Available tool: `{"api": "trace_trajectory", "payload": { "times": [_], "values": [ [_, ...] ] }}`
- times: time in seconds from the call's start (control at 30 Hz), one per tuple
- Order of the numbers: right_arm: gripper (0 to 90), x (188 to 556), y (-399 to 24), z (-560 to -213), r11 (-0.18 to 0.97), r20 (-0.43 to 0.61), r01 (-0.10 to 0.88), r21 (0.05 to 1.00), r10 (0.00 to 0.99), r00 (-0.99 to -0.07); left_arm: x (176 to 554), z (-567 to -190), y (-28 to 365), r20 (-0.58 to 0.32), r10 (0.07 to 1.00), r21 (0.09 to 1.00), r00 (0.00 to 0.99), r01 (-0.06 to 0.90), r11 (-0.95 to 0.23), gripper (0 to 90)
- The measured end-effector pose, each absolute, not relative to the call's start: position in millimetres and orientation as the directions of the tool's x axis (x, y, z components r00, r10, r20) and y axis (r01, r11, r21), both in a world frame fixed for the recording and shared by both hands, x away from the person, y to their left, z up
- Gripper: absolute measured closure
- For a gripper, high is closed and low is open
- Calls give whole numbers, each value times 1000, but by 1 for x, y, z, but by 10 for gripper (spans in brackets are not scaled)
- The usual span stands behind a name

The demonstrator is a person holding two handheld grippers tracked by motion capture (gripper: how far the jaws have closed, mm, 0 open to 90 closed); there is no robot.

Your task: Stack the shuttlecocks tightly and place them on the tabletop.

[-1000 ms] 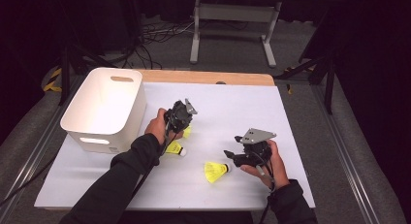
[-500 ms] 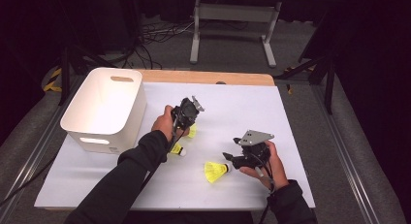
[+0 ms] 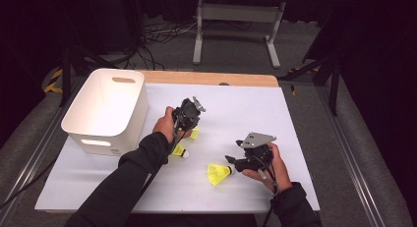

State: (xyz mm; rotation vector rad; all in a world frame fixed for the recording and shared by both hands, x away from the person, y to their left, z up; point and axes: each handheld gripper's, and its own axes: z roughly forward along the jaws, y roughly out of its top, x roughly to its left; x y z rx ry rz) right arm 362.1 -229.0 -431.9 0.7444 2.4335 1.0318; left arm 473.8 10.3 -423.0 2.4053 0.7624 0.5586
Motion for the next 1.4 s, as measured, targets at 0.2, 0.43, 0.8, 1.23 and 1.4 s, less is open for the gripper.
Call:
{"api": "trace_trajectory", "payload": {
  "times": [0.2, 0.43, 0.8, 1.23, 1.4],
  "values": [
    [340, 362, -229, -432, 589, -146, 316, 744, 605, -783, 470, -423, 9, 213, 598, 599, 773, 380, -705, 796],
    [334, 362, -229, -432, 589, -146, 320, 742, 608, -781, 467, -423, 10, 219, 584, 592, 782, 369, -716, 798],
    [330, 363, -229, -432, 587, -143, 323, 742, 610, -780, 465, -420, 11, 220, 583, 624, 782, 346, -701, 786],
    [313, 363, -232, -431, 583, -148, 324, 745, 618, -772, 423, -393, 37, 214, 538, 693, 816, 262, -672, 654],
    [309, 361, -231, -430, 578, -153, 314, 753, 618, -771, 401, -389, 53, 227, 517, 725, 826, 211, -656, 604]
  ]
}}
